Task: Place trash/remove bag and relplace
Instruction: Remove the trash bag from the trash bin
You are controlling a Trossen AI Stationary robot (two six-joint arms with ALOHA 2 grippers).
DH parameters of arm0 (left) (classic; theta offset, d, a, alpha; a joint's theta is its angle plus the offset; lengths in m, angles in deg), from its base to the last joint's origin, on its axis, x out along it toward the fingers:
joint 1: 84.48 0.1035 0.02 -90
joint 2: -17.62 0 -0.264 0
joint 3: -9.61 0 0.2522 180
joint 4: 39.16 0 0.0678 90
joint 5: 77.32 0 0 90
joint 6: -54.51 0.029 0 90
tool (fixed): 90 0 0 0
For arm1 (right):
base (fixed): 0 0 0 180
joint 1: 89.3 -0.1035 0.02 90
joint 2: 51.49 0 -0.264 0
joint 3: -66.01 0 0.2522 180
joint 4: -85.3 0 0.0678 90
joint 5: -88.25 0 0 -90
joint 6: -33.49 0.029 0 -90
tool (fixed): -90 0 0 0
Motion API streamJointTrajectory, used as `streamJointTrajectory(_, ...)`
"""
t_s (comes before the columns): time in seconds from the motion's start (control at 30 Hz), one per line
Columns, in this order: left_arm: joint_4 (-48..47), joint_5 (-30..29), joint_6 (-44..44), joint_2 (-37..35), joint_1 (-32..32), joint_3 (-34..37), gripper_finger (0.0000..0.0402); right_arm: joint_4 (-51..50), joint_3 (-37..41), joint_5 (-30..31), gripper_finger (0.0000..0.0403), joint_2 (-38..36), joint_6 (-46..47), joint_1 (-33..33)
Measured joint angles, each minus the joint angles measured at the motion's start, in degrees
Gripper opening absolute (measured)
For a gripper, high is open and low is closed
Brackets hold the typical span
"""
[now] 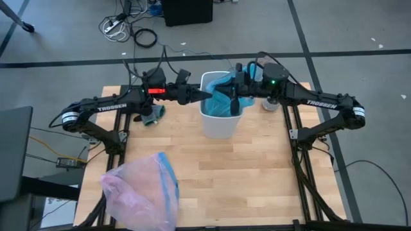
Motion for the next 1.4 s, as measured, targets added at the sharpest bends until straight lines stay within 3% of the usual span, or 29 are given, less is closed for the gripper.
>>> streamJointTrajectory(0.17, -0.2, 0.4, 3.8, 0.0, -0.1, 0.0, 0.0012, 2.9, 0.0, 2.4, 0.0000, -0.1, 1.7, 0.1)
streamJointTrajectory(0.4, 1.5, 1.9, 0.4, 0.0, -0.8, 0.0, 0.0012, 3.1, 0.0, 5.7, 0.0000, -0.4, 4.4, 0.3)
streamJointTrajectory(0.57, 13.9, 6.7, -4.7, 0.0, -3.1, 0.0, 0.0012, 1.9, 0.0, 7.5, 0.0000, -0.6, 7.7, 2.3)
streamJointTrajectory(0.77, 25.9, 7.4, -8.6, -0.1, -3.8, 0.0, 0.0012, 1.2, 0.0, 7.6, 0.0000, -0.6, 8.6, 2.9)
streamJointTrajectory(1.03, 25.7, 3.4, -8.8, 0.0, -3.8, -0.1, 0.0012, -3.1, 0.0, 8.1, 0.0000, -0.6, 9.1, 2.9)
streamJointTrajectory(1.23, 26.9, 4.5, -7.2, 0.0, -3.8, -5.6, 0.0012, -8.4, 0.0, 9.8, 0.0000, -0.6, 8.8, 2.9)
streamJointTrajectory(1.4, 22.6, 6.1, -3.7, 0.0, -3.7, -8.8, 0.0012, -6.0, 0.0, 4.4, 0.0004, -1.3, 9.0, 2.6)
